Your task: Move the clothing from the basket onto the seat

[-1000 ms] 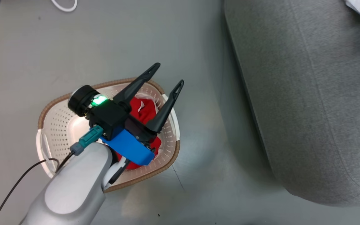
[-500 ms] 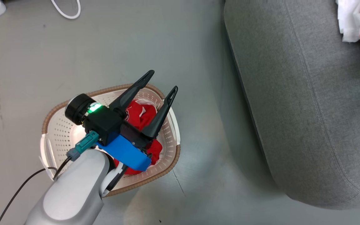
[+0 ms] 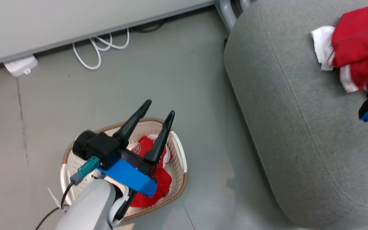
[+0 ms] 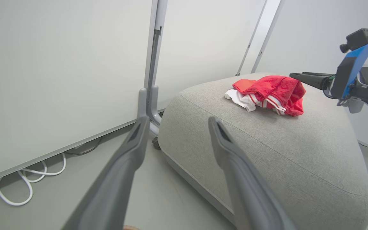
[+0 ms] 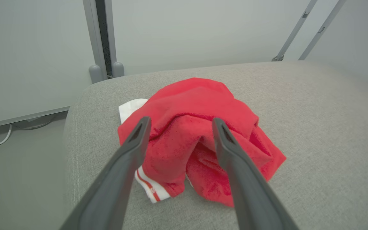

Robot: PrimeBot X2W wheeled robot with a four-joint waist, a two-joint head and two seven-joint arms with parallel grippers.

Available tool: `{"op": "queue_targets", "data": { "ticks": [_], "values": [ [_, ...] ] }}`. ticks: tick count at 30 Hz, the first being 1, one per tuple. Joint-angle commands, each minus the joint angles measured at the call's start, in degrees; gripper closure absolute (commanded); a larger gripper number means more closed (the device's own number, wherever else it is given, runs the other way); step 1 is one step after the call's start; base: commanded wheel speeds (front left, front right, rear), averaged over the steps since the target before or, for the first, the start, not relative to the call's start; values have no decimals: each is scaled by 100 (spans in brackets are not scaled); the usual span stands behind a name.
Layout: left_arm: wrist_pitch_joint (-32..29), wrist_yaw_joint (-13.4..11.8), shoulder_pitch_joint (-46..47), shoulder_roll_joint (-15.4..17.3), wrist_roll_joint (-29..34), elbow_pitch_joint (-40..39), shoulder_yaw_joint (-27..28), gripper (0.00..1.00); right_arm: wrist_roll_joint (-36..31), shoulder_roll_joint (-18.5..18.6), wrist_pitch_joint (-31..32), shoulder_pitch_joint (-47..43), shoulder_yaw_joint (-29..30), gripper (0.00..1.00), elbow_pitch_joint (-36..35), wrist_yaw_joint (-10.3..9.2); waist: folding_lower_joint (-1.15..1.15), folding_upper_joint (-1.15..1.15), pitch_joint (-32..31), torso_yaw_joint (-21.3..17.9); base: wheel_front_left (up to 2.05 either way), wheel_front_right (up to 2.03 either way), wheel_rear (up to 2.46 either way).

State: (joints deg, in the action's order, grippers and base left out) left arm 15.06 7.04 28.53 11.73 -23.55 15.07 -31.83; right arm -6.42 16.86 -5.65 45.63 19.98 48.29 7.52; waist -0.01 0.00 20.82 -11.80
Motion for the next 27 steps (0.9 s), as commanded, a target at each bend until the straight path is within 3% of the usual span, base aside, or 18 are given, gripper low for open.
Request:
{"op": "queue_targets", "data": {
  "ticks": [1,9,21,27],
  "values": [
    [17,4,-199,-46,-3,30,104,0,47,-40,-18,-215,-89,0,-75,-6,1,0,-385,24,0,0,0],
    [17,14,-1067,-280,41,144,721,0,509,-250,-45,-1198,-718,0,-837,-6,1,0,-1192,140,0,0,0],
    [17,18,-1838,-492,263,244,1656,0,768,-815,369,-3125,-1131,0,-3453,-6,1,0,-1730,590,0,0,0],
    [17,25,-2049,-598,348,287,2040,0,633,-1094,499,-3891,-1351,0,-4319,-6,1,0,-1897,835,0,0,0]
  ]
}}
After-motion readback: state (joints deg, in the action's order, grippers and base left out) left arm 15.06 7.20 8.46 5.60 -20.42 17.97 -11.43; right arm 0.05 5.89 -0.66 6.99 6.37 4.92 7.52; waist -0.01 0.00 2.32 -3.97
